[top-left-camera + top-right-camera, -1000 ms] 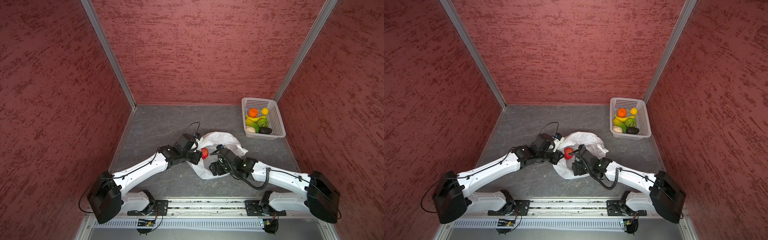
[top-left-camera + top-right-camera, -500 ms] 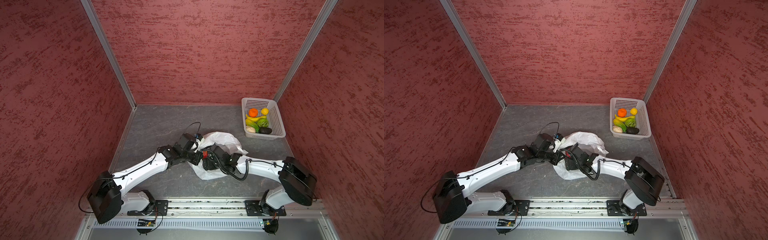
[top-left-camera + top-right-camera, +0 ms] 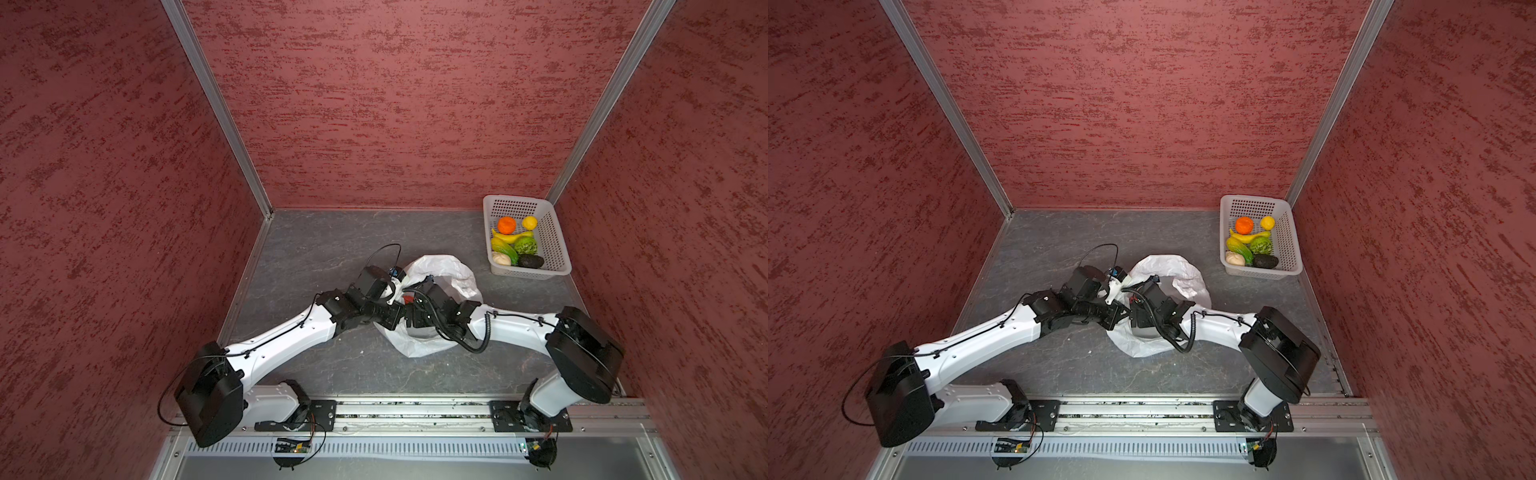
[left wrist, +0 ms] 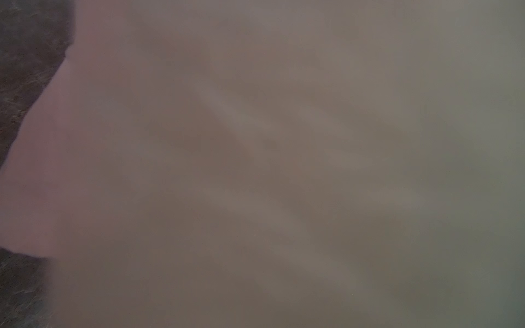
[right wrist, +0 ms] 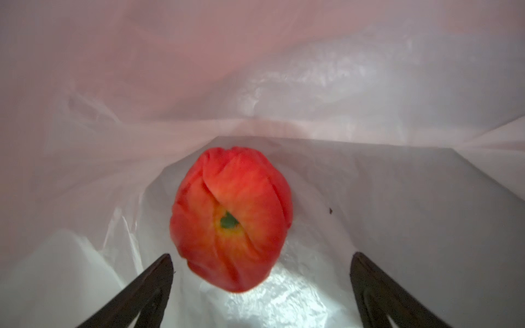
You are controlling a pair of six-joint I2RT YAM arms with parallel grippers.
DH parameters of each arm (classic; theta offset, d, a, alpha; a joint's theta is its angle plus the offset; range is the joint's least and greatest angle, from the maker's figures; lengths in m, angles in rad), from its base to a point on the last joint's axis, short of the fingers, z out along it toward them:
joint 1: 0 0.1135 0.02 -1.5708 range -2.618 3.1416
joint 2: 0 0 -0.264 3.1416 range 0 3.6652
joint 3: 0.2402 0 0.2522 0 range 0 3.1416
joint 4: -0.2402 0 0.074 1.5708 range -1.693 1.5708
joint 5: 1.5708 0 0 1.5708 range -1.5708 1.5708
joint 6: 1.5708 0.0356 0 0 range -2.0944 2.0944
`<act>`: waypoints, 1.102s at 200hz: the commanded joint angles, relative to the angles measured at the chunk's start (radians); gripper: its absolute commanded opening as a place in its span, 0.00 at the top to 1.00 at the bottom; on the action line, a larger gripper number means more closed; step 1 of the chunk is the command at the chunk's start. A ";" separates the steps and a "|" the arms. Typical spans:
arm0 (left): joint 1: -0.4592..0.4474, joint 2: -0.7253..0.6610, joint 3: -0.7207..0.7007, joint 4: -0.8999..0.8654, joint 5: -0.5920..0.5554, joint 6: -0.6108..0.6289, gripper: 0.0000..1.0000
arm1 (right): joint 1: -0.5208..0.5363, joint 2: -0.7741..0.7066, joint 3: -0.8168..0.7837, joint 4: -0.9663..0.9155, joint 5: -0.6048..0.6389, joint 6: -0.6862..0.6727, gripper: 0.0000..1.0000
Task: Untie the knot of the plastic bag and take out the fruit
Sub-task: Pick up the fruit from the plastic bag.
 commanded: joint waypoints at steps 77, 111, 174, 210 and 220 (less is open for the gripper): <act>0.006 -0.003 -0.050 0.002 0.073 0.051 1.00 | -0.051 0.122 0.096 0.040 0.042 0.067 0.02; 0.008 0.009 -0.051 0.020 0.088 0.052 1.00 | -0.057 0.174 0.148 0.050 0.019 0.035 0.02; 0.012 0.008 -0.058 0.025 0.081 0.050 1.00 | -0.057 0.211 0.186 0.025 0.018 0.039 0.33; 0.021 0.013 -0.057 0.029 0.071 0.042 1.00 | -0.057 0.185 0.171 0.010 -0.007 0.035 0.42; 0.025 0.018 -0.054 0.029 0.062 0.036 1.00 | -0.057 0.171 0.162 0.009 -0.020 0.037 0.43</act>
